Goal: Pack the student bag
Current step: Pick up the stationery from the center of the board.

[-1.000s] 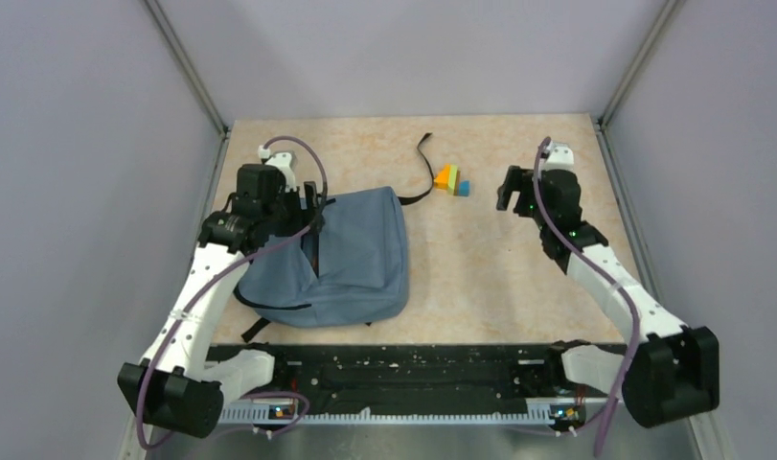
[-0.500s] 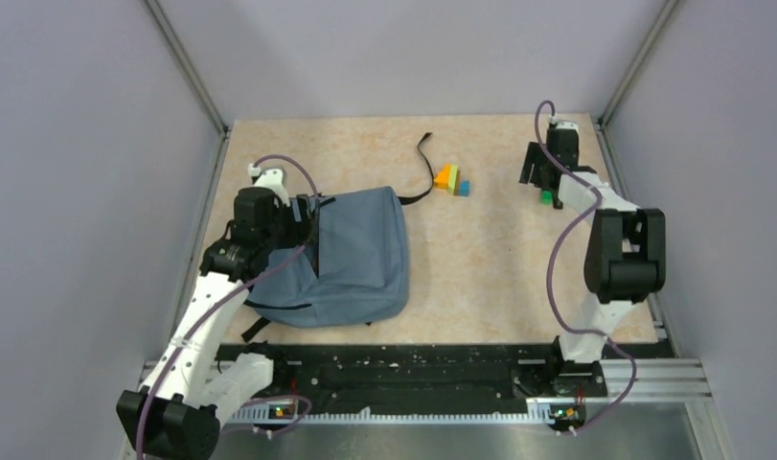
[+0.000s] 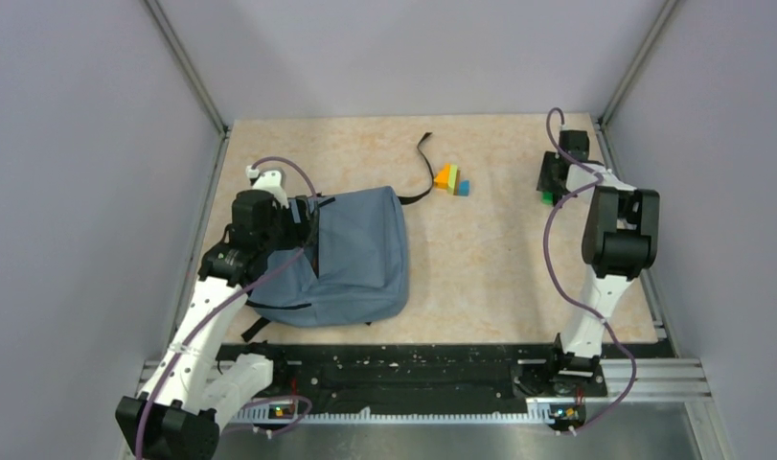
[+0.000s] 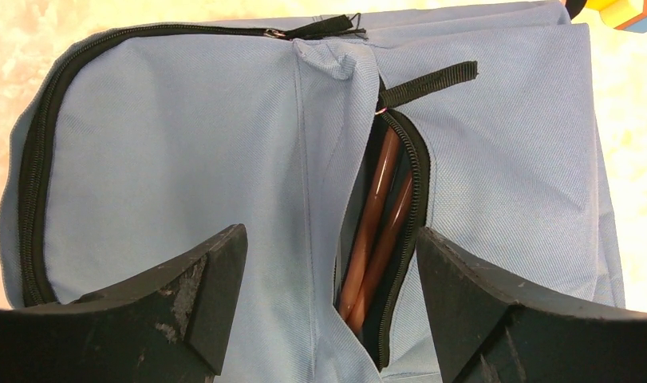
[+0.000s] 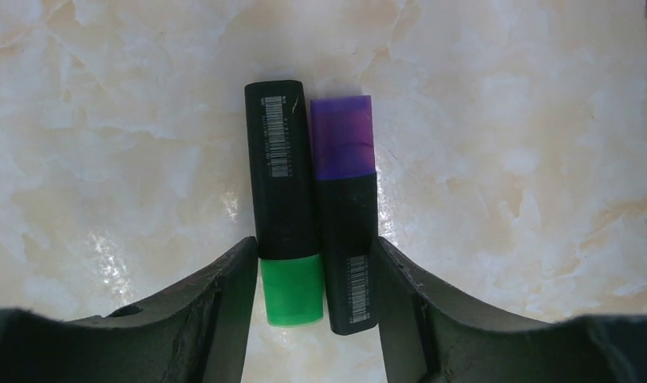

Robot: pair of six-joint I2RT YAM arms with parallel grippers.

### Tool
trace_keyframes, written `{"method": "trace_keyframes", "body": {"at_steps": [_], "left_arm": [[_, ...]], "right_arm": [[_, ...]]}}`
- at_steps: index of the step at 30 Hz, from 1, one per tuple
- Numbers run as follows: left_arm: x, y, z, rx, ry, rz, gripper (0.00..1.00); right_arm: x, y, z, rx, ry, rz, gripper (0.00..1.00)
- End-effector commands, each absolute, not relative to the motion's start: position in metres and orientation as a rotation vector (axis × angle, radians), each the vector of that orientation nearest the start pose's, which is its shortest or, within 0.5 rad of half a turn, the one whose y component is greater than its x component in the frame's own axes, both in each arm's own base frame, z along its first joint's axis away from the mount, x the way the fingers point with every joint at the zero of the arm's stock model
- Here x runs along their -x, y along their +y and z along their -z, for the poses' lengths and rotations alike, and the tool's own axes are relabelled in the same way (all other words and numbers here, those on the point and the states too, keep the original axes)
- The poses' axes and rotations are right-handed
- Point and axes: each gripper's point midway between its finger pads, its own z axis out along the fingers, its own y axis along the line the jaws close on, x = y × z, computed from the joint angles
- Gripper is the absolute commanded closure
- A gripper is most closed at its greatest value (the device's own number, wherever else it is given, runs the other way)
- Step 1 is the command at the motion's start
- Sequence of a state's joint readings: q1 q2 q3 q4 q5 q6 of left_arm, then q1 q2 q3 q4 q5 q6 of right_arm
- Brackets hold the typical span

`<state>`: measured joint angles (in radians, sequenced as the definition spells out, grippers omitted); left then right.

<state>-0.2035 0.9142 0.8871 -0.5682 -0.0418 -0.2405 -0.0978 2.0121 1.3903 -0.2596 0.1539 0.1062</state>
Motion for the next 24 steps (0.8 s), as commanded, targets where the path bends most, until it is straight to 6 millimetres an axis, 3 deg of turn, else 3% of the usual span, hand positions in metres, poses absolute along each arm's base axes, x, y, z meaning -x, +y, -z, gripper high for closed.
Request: {"method": "trace_keyframes", "body": {"at_steps": [1,8,12,16,24], "left_arm": [[-0.290,-0.060,-0.210,0.063,2.122,0.209,0.18],[-0.292,-0.059,-0.208,0.064,2.129,0.199,0.18],[-0.293,-0.058,-0.207,0.066,2.133,0.191,0.18],[-0.294,-0.060,-0.204,0.061,2.147,0.199,0.18],[-0.293,-0.061,-0.204,0.058,2.147,0.203,0.18]], "right_arm": [[-0.498,-0.064,-0.044,-0.269,2.425,0.144,0.48],[-0.499,-0.067,-0.065,-0.259,2.376,0.185,0.53],[-0.493,-0.058,-0.079,-0.212,2.350,0.282,0.55],[-0.496,-0.052,-0.092,-0.207,2.325,0.293,0.48],[-0.505,-0.048,-0.076,-0.183,2.379,0.275,0.47]]}}
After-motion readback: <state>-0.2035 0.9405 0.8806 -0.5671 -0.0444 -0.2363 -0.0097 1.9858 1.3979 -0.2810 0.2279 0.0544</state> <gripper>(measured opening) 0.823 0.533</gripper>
